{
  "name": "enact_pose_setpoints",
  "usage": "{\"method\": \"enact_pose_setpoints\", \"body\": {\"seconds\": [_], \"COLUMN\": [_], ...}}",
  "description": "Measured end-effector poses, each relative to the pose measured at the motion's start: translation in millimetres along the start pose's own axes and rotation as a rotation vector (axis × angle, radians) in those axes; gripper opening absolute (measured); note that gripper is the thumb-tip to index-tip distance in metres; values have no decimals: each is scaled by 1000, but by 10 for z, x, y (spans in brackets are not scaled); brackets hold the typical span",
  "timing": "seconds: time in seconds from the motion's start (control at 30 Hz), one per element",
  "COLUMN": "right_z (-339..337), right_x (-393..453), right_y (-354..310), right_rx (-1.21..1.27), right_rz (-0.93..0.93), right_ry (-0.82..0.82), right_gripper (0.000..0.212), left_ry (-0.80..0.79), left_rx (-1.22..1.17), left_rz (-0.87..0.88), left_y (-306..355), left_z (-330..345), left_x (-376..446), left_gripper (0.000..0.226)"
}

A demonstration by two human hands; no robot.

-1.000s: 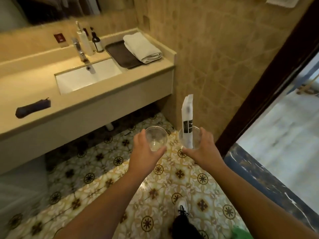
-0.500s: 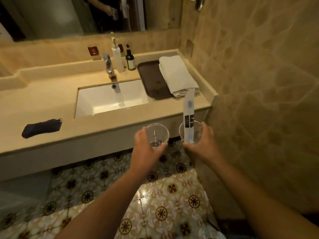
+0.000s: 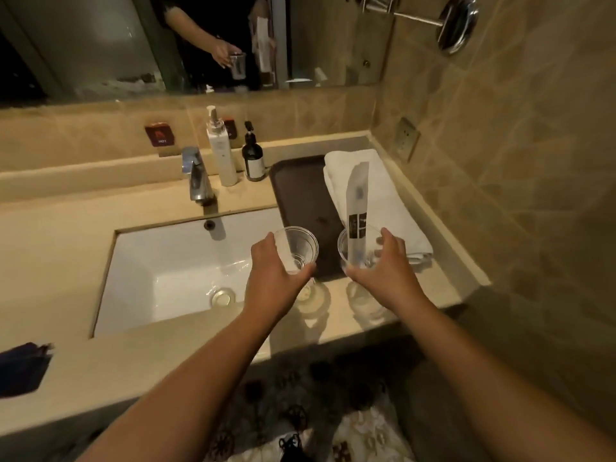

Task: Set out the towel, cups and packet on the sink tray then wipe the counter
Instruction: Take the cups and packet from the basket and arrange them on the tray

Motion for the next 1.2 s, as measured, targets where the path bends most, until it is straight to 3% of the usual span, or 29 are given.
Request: {"method": "enact_pose_setpoints", "body": {"seconds": [0.3,0.6,1.2], "right_z": [389,913,1254], "right_x": [1690,3039,3429], "right_y": [-333,-248,-123], "right_rx": [-19,-110,-271], "right_rz": [0,-73,-122], "right_ry": [-50,-117,-93], "right_gripper": [102,101,103], "left_ry": [7,-28,-86], "left_rx": [-19,-50,-60], "left_rz": [-70,-170,-149], "left_y": [-121,-364,-437], "left_z": [354,927,1176], "left_x": [1676,2640,3004], "left_gripper": [96,87,86]}}
Point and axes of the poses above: each hand's wrist, its own x-axis towards the middle knuckle, its own z-axis out of the palm, y = z × x, the point moved 5 cm from there along x, towards the middle knuckle, and after that the axes turned 3 degrees about x, right-handed, at the moved point
